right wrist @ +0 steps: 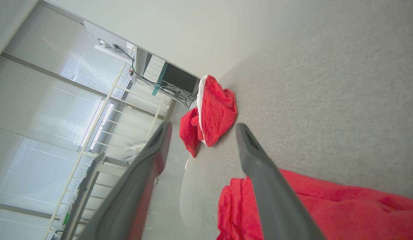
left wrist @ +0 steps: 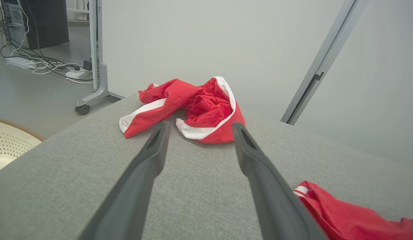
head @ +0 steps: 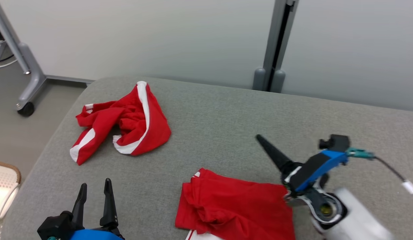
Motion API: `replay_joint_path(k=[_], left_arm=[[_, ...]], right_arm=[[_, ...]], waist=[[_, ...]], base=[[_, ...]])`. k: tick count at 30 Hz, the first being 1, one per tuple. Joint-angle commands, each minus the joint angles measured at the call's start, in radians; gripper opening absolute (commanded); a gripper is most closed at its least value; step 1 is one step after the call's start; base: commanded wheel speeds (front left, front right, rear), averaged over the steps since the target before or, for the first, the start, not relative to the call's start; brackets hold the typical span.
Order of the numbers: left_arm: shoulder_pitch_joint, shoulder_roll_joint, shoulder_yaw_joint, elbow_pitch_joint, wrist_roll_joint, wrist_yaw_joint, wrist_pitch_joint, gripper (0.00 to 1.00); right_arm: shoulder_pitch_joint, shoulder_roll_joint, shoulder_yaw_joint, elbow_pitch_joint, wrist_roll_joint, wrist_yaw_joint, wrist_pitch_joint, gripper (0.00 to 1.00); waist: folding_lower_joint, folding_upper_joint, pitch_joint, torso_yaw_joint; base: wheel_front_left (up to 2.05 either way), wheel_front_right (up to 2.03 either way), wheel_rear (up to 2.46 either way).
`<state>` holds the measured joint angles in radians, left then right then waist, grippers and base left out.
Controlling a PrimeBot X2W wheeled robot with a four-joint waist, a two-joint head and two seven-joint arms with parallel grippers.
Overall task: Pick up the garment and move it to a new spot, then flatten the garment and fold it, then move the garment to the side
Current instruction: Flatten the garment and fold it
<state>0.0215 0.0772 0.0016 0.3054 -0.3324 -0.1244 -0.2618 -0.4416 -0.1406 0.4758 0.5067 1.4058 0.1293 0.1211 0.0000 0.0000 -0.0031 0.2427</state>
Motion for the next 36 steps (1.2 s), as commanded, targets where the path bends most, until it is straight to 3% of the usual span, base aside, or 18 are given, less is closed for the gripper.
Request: replay_joint_path(k=[1,5,8,9,11,15,21,28,32,36], left_arm=[[0.014,-0.003,0.006,-0.011,0.009,-0.003,-0.004,1.0],[0.013,-0.007,0.007,-0.02,0.009,-0.003,-0.004,1.0],[0.01,-0.009,0.006,-0.022,0.01,-0.004,-0.004,1.0],[0.008,-0.01,0.006,-0.022,0.01,-0.004,-0.004,1.0],[0.002,-0.011,0.005,-0.019,0.01,-0.005,-0.004,1.0],[-0.012,-0.01,0.0,-0.013,0.011,-0.006,-0.004,1.0],[-0.006,-0.014,0.004,-0.002,0.002,-0.008,-0.004,1.0],[-0.007,-0.016,0.007,-0.001,0.002,-0.009,-0.004,1.0],[-0.013,-0.017,0.014,-0.006,0.008,-0.009,-0.004,1.0],[-0.008,-0.013,0.021,-0.012,0.013,-0.009,-0.004,1.0]], right_arm=[[0.018,-0.064,-0.004,-0.014,-0.065,0.003,-0.032,1.0],[0.057,-0.126,0.042,-0.002,-0.196,0.003,-0.024,1.0],[0.07,-0.107,0.055,0.01,-0.245,0.003,-0.006,1.0],[0.069,-0.104,0.054,0.027,-0.27,0.002,-0.009,0.5],[0.063,-0.075,0.057,0.071,-0.309,0.002,0.005,0.0],[0.062,0.026,0.054,0.152,-0.301,0.003,0.102,0.0],[0.1,0.081,0.085,0.22,-0.254,0.002,0.261,0.0],[0.161,0.09,0.187,0.096,-0.092,0.003,0.377,0.0],[0.143,0.088,0.227,-0.025,-0.001,0.003,0.328,0.0],[0.125,0.084,0.19,-0.1,-0.013,0.003,0.242,0.0]], waist=[[0.0,0.0,-0.011,-0.022],[0.0,0.0,-0.008,-0.031],[0.0,0.0,-0.003,-0.032],[0.0,0.0,-0.002,-0.031],[0.0,0.0,0.002,-0.027],[0.0,0.0,0.007,-0.002],[0.0,0.0,0.012,0.043],[0.0,0.0,0.017,0.058],[0.0,0.0,0.009,0.032],[0.0,0.0,0.001,0.007]], base=[[0.0,0.0,0.0],[0.0,0.0,0.0],[0.0,0.0,0.0],[0.0,0.0,0.0],[0.0,0.0,0.0],[0.0,0.0,0.0],[0.0,0.0,0.0],[0.0,0.0,0.0],[0.0,0.0,0.0],[0.0,0.0,0.0]])
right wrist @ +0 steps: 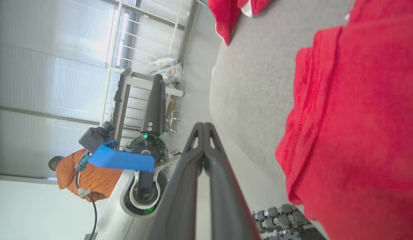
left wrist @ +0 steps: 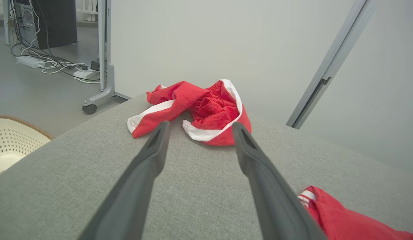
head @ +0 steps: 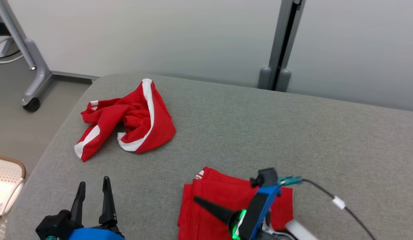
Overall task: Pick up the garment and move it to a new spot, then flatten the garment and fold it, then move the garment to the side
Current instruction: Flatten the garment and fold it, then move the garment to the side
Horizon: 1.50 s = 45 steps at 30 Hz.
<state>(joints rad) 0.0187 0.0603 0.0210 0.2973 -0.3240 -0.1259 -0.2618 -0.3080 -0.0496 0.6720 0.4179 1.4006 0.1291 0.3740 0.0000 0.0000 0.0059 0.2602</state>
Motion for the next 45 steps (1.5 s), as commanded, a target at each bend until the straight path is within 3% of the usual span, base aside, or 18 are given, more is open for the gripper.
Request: replay_joint_path(k=[1,2,3,4,5,6,10,16,22,29,37,45], left_arm=[[-0.003,0.005,0.004,-0.008,0.007,-0.007,-0.004,1.0],[-0.001,0.006,0.008,-0.012,0.007,-0.007,-0.004,1.0],[0.001,0.008,0.01,-0.018,0.007,-0.007,-0.004,1.0],[0.003,0.01,0.011,-0.025,0.009,-0.007,-0.004,1.0],[0.005,0.011,0.007,-0.031,0.01,-0.007,-0.004,1.0],[0.008,0.013,0.008,-0.04,0.011,-0.006,-0.004,1.0],[0.006,0.018,0.011,-0.072,0.018,-0.005,-0.004,1.0],[0.01,0.03,0.013,-0.1,0.027,-0.005,-0.004,1.0],[0.012,0.03,0.043,-0.117,0.045,-0.005,-0.004,1.0],[0.028,0.02,0.062,-0.125,0.081,-0.005,-0.004,1.0],[0.048,0.013,0.055,-0.116,0.11,-0.005,-0.004,1.0],[0.032,0.028,0.032,-0.099,0.099,-0.005,-0.004,1.0]], right_arm=[[-0.01,-0.019,-0.021,-0.034,-0.02,0.003,-0.041,0.0],[-0.013,-0.036,-0.038,-0.054,-0.031,0.003,-0.071,0.0],[-0.016,-0.05,-0.053,-0.08,-0.04,0.003,-0.096,0.25],[-0.018,-0.063,-0.063,-0.11,-0.052,0.003,-0.117,0.42],[-0.021,-0.08,-0.075,-0.142,-0.065,0.003,-0.137,0.85],[-0.021,-0.095,-0.087,-0.17,-0.074,0.003,-0.154,1.0],[-0.036,-0.195,-0.143,-0.247,-0.181,0.003,-0.252,1.0],[-0.03,-0.266,-0.247,-0.246,-0.433,0.003,-0.445,1.0],[0.036,-0.236,-0.375,-0.153,-0.703,0.003,-0.562,1.0],[0.112,-0.178,-0.484,-0.055,-0.939,0.002,-0.628,1.0],[0.143,-0.124,-0.545,-0.005,-1.044,0.002,-0.64,1.0],[0.149,-0.113,-0.503,0.002,-1.096,0.002,-0.64,1.0]], waist=[[0.0,0.0,-0.01,-0.019],[0.0,0.0,-0.013,-0.029],[0.0,0.0,-0.017,-0.041],[0.0,0.0,-0.02,-0.052],[0.0,0.0,-0.022,-0.063],[0.0,0.0,-0.023,-0.076],[0.0,0.0,-0.027,-0.126],[0.0,0.0,-0.032,-0.2],[0.0,0.0,-0.033,-0.251],[0.0,0.0,-0.026,-0.272],[0.0,0.0,-0.023,-0.27],[0.0,0.0,-0.026,-0.265]], base=[[0.0,0.0,0.0],[0.0,0.0,0.0],[0.0,0.0,0.0],[0.0,0.0,0.0],[0.0,0.0,0.0],[0.0,0.0,0.0],[0.0,0.0,0.0],[0.0,0.0,0.0],[0.0,0.0,0.0],[0.0,0.0,0.0],[0.0,0.0,0.0],[0.0,0.0,0.0]])
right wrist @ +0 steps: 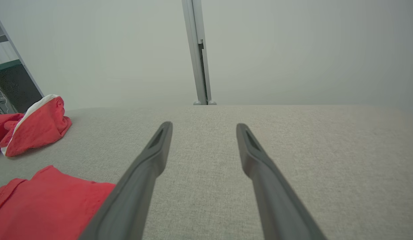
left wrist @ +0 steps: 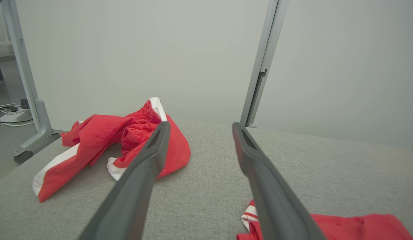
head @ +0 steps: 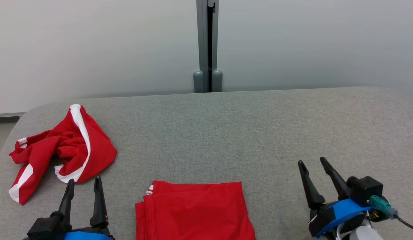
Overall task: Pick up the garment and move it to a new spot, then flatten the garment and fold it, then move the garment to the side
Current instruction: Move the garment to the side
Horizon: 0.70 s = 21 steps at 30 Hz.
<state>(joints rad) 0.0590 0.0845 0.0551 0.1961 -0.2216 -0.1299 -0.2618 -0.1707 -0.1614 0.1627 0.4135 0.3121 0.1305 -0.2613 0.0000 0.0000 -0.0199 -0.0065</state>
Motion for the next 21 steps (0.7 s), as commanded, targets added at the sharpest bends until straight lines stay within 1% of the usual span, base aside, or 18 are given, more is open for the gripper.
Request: replay_joint_path(k=[1,3,4,6,7,11,14,18,21], left_arm=[[-0.011,0.006,-0.004,0.004,-0.004,-0.001,-0.004,1.0],[-0.014,0.009,-0.008,0.006,-0.005,-0.001,-0.004,1.0],[-0.017,0.011,-0.01,0.005,-0.005,-0.001,-0.004,1.0],[-0.016,0.009,-0.014,0.003,-0.006,-0.001,-0.004,1.0],[-0.014,0.008,-0.015,0.001,-0.004,-0.001,-0.004,1.0],[-0.013,0.004,-0.018,-0.004,-0.004,-0.001,-0.004,1.0],[-0.016,0.0,-0.016,-0.008,-0.005,-0.001,-0.004,1.0],[-0.013,-0.006,-0.016,-0.009,-0.005,-0.001,-0.004,1.0],[-0.016,-0.008,-0.018,-0.006,-0.009,-0.001,-0.004,1.0]], right_arm=[[0.01,-0.003,0.017,0.011,-0.009,0.001,-0.005,1.0],[0.006,-0.002,0.036,0.021,-0.002,0.001,-0.005,1.0],[-0.004,-0.003,0.073,0.034,0.017,0.001,-0.003,1.0],[-0.026,-0.005,0.113,0.041,0.047,0.001,0.016,1.0],[-0.034,-0.005,0.137,0.049,0.068,0.001,0.044,1.0],[-0.07,-0.011,0.249,0.071,0.156,0.001,0.215,1.0],[-0.094,-0.026,0.305,0.075,0.222,0.0,0.318,1.0],[-0.116,-0.035,0.318,0.112,0.264,0.001,0.45,1.0],[-0.128,-0.034,0.302,0.126,0.268,0.001,0.478,1.0]], waist=[[0.0,0.0,-0.001,0.003],[0.0,0.0,-0.001,0.007],[0.0,0.0,-0.002,0.013],[0.0,0.0,-0.003,0.019],[0.0,0.0,-0.004,0.022],[0.0,0.0,-0.006,0.045],[0.0,0.0,-0.005,0.066],[0.0,0.0,-0.001,0.099],[0.0,0.0,0.003,0.116]], base=[[0.0,0.0,0.0],[0.0,0.0,0.0],[0.0,0.0,0.0],[0.0,0.0,0.0],[0.0,0.0,0.0],[0.0,0.0,0.0],[0.0,0.0,0.0],[0.0,0.0,0.0],[0.0,0.0,0.0]])
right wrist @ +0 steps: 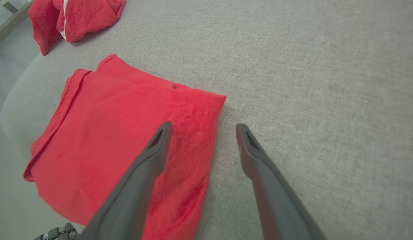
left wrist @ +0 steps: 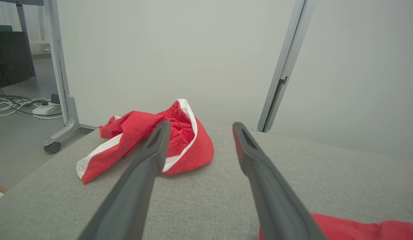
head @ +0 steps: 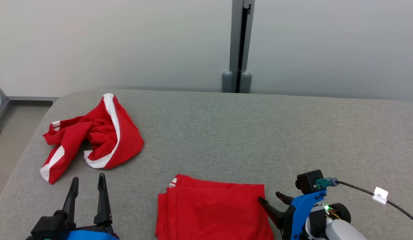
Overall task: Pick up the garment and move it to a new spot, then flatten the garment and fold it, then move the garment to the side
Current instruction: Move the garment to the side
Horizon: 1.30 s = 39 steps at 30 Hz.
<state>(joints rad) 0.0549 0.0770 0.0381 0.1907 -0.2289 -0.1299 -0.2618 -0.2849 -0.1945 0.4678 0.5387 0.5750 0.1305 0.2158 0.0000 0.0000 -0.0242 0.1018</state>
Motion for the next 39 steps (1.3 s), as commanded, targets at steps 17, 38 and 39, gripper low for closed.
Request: replay_joint_path(k=[17,38,39], left_arm=[[-0.043,-0.01,-0.009,0.005,-0.012,-0.001,-0.004,1.0],[-0.042,-0.008,-0.059,-0.024,-0.017,-0.001,-0.004,1.0],[-0.048,-0.008,-0.071,-0.023,-0.016,-0.001,-0.004,1.0]], right_arm=[[-0.034,0.048,-0.039,0.171,0.069,0.001,0.109,0.0],[-0.15,-0.048,-0.053,0.06,0.086,0.001,-0.016,0.0],[-0.146,-0.046,-0.056,0.051,0.089,0.001,-0.016,0.0]], waist=[[0.0,0.0,0.067,0.102],[0.0,0.0,0.021,-0.11],[0.0,0.0,0.021,-0.131]], base=[[0.0,0.0,0.0],[0.0,0.0,0.0],[0.0,0.0,0.0]])
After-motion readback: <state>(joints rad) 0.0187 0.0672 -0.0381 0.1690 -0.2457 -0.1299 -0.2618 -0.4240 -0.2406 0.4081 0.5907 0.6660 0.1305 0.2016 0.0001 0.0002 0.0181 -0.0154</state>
